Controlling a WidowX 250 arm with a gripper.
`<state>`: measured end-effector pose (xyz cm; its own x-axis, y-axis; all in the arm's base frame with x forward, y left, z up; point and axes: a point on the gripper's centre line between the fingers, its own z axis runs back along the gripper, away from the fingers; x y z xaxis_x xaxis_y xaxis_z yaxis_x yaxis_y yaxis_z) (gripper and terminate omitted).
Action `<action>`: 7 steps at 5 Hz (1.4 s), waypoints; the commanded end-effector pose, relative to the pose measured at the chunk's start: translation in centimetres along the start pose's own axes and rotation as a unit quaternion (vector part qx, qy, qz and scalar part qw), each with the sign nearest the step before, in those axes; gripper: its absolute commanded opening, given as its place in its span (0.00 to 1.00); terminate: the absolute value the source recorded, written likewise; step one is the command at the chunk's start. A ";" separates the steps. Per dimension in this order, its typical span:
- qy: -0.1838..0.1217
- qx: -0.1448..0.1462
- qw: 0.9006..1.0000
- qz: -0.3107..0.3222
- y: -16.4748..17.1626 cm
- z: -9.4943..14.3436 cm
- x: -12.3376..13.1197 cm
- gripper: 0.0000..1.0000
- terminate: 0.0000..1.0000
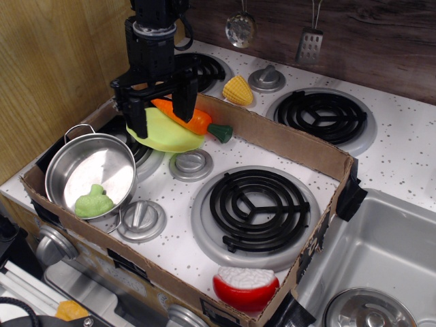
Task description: Take carrot off plate
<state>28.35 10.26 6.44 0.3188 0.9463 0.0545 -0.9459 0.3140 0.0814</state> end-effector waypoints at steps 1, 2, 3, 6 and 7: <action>-0.029 -0.051 0.998 0.019 -1.6 2.0 1.1 1.00 0.00; -0.045 -0.069 0.996 0.019 -2.3 2.3 1.4 1.00 0.00; -0.051 -0.100 0.994 0.005 -3.2 1.5 2.2 1.00 0.00; -0.065 -0.130 0.989 0.037 -3.7 -0.1 3.0 1.00 0.00; -0.069 -0.128 0.989 0.032 -3.4 -0.6 3.0 1.00 0.00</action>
<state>32.84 11.05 4.40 0.2572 0.9526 0.1622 -0.9481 0.2813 -0.1486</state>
